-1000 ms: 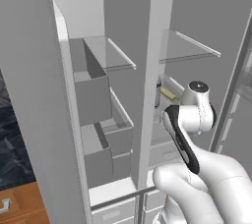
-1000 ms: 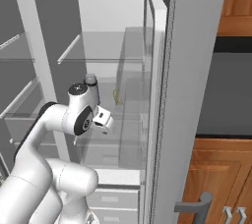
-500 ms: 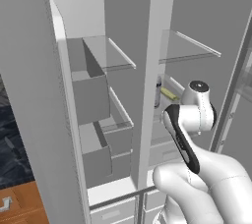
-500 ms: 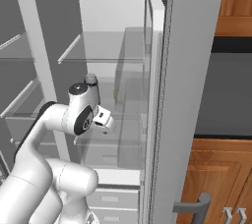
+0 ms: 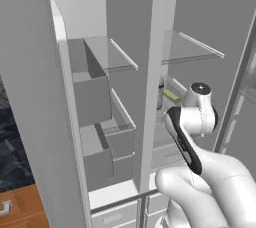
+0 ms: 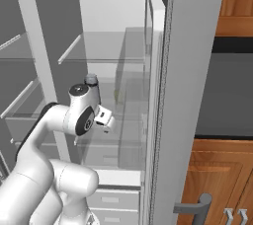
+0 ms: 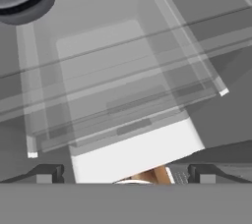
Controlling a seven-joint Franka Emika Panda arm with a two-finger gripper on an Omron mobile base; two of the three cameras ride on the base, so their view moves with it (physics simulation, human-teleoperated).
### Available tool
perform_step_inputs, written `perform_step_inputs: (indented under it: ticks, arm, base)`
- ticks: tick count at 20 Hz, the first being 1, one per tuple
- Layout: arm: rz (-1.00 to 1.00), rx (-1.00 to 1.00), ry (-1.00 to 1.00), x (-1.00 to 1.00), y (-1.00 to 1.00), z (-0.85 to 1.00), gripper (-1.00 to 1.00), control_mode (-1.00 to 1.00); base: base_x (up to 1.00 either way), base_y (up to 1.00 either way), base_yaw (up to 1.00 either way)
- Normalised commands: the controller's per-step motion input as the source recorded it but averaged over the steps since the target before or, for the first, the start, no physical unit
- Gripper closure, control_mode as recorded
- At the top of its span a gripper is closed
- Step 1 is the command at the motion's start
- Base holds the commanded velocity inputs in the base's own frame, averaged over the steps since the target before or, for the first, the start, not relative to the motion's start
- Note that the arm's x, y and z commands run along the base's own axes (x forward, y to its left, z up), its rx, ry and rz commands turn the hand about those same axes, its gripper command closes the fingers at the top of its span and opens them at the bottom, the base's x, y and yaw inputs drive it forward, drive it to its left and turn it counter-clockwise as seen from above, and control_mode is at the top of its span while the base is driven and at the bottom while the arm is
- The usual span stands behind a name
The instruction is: Retrieve the butter from the fridge and place it on a plate on the dining table. Then retrieve the butter knife by the fridge and place it near the plate.
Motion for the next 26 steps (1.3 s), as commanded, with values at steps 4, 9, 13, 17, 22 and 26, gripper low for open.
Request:
perform_step_inputs:
  ticks: [4,9,13,17,22,26]
  arm:
    - [0.08,-0.08,-0.16,0.34,-0.20,0.05,-1.00,-1.00]
    - [0.08,-0.21,-0.01,0.31,-0.16,0.02,-1.00,-1.00]
    - [0.12,-0.07,0.00,0.26,-0.15,0.21,-1.00,-1.00]
    - [0.15,0.00,0.00,0.40,0.00,0.24,-1.00,-1.00]
    - [0.06,-0.10,0.00,0.46,-0.05,0.08,-1.00,-1.00]
    - [0.04,-0.01,0.00,0.57,-0.14,-0.02,-1.00,-1.00]
  base:
    - [0.00,0.00,0.00]
    - [0.00,0.00,0.00]
    - [0.00,0.00,0.00]
    - [0.00,0.00,0.00]
    - [0.00,0.00,0.00]
    - [0.00,0.00,0.00]
